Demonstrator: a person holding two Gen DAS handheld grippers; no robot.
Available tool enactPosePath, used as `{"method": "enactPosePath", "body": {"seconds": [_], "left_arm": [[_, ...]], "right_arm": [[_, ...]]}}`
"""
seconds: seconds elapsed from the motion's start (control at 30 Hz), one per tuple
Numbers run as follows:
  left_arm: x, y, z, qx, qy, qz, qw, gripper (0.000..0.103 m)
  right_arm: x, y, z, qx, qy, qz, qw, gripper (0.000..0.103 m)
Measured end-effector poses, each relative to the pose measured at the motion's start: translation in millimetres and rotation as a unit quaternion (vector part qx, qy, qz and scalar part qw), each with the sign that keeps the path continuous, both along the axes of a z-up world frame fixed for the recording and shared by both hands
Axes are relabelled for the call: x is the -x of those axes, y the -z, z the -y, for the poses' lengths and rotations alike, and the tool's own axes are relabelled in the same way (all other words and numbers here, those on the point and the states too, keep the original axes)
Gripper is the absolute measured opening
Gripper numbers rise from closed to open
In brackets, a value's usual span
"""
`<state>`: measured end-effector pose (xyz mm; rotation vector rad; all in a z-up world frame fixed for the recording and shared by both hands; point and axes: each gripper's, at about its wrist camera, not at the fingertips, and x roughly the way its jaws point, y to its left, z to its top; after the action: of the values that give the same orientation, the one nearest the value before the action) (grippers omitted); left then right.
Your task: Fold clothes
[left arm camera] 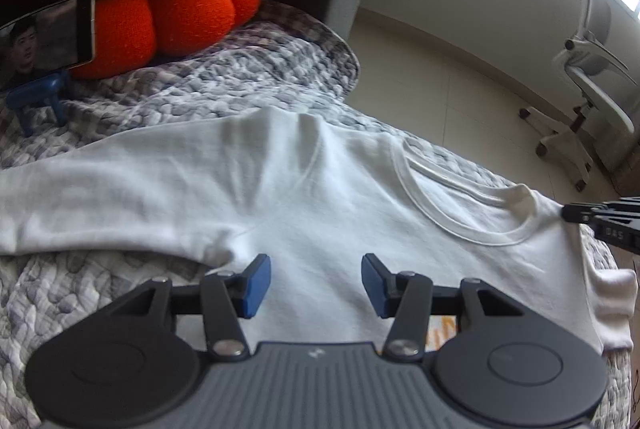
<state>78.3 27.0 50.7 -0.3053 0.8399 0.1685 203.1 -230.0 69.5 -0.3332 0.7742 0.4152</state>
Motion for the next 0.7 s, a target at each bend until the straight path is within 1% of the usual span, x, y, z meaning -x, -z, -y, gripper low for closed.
{"method": "enactPosePath", "body": {"seconds": [0.07,0.1,0.13,0.2,0.27,0.3,0.43,0.53,0.57,0.6,0.67,0.7], "left_arm": [[0.5,0.6,-5.0,0.017,-0.009,0.001,0.9998,0.050],[0.9,0.4,-3.6,0.016,-0.007,0.002,0.9998,0.050],[1.2,0.3,-2.2,0.015,-0.006,0.003,0.9999,0.050],[1.4,0.3,-1.7,0.012,-0.007,0.003,0.9999,0.050],[1.3,0.4,-2.4,0.008,-0.010,0.003,0.9999,0.050],[1.4,0.4,-3.3,0.007,-0.011,0.003,0.9999,0.050],[3.2,-1.0,-8.5,0.011,-0.015,0.008,0.9998,0.050],[3.9,-2.1,-8.7,0.010,-0.013,0.011,0.9998,0.050],[4.1,-2.3,-8.7,0.010,-0.012,0.011,0.9998,0.050],[4.4,-2.6,-8.6,0.009,-0.012,0.012,0.9998,0.050],[4.6,-3.2,-9.3,0.010,-0.011,0.013,0.9998,0.050],[4.6,-3.2,-9.7,0.011,-0.012,0.013,0.9998,0.050]], "right_arm": [[-0.2,-5.4,-1.4,0.004,0.018,0.023,1.000,0.004],[-0.2,-2.8,-5.6,0.019,0.025,0.034,0.999,0.004],[0.0,4.4,-11.5,0.042,0.030,0.042,0.998,0.004],[-0.6,23.5,-21.0,0.072,0.037,0.041,0.996,0.004],[-2.7,44.2,-26.8,0.088,0.040,0.037,0.995,0.005],[-2.4,50.6,-28.5,0.093,0.040,0.043,0.994,0.006],[-6.0,44.2,-17.6,0.065,0.049,0.033,0.996,0.006],[2.4,30.2,-8.8,0.021,0.045,0.032,0.998,0.007],[6.5,24.2,-4.5,0.000,0.047,0.033,0.998,0.009],[11.2,17.5,0.9,-0.025,0.053,0.035,0.998,0.019],[21.7,6.6,12.3,-0.059,0.063,0.038,0.996,0.030],[27.0,2.6,17.3,-0.067,0.066,0.039,0.995,0.030]]}}
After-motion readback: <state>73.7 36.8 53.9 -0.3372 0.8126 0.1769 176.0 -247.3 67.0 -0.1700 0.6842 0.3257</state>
